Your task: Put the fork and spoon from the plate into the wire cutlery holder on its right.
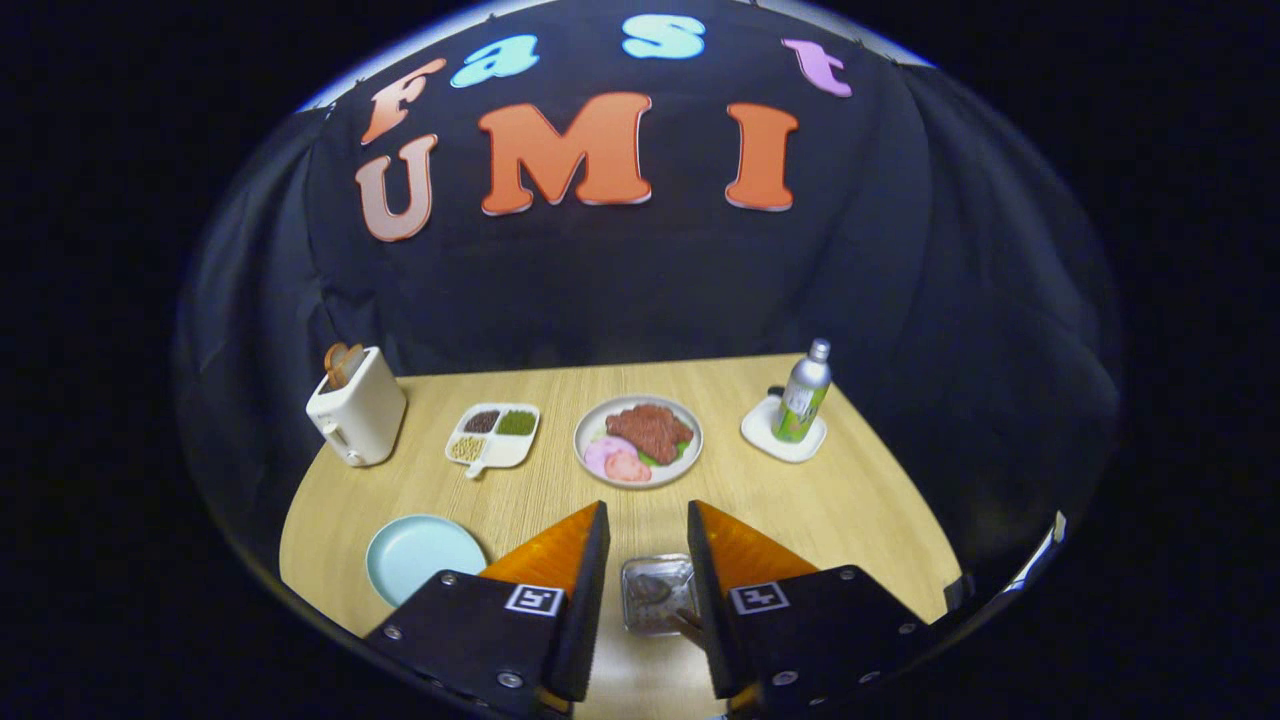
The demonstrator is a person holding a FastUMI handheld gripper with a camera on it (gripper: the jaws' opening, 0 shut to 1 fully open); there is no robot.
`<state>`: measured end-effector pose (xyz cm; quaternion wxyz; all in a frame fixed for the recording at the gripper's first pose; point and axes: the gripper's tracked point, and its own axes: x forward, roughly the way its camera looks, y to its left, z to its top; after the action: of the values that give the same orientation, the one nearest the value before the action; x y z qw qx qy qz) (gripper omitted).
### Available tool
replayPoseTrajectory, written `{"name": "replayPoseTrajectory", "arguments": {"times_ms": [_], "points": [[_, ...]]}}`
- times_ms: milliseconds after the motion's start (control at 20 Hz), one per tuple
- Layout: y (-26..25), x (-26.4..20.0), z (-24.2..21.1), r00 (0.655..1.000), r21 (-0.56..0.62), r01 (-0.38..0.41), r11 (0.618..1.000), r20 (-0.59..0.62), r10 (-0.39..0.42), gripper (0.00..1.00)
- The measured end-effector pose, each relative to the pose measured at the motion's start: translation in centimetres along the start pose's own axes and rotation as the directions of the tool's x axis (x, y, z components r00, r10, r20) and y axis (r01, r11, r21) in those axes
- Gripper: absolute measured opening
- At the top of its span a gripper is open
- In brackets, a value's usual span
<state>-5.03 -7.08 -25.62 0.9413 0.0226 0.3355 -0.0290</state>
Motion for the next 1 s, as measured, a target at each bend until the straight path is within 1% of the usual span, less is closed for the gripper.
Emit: {"name": "replayPoseTrajectory", "arguments": {"times_ms": [50,100,150,350,500,700,800,1000], "points": [[0.3,-0.5,1.8,0.998,-0.004,0.009,1.000,0.060,-0.008,0.58],[0.5,-0.9,3.5,0.993,-0.002,0.014,1.000,0.113,-0.014,0.61],[0.6,-1.4,5.0,0.987,0.000,0.017,1.000,0.162,-0.017,0.68],[1.2,-2.9,10.5,0.943,-0.002,0.032,0.999,0.333,-0.030,0.81],[1.4,-4.2,13.6,0.905,0.017,0.037,0.999,0.425,-0.040,0.87],[2.2,-5.4,16.2,0.867,0.062,0.003,0.998,0.498,-0.034,0.93],[2.6,-5.5,16.9,0.854,0.072,-0.011,0.997,0.520,-0.028,0.95],[3.3,-5.8,17.5,0.836,0.059,-0.018,0.998,0.548,-0.018,0.96]]}}
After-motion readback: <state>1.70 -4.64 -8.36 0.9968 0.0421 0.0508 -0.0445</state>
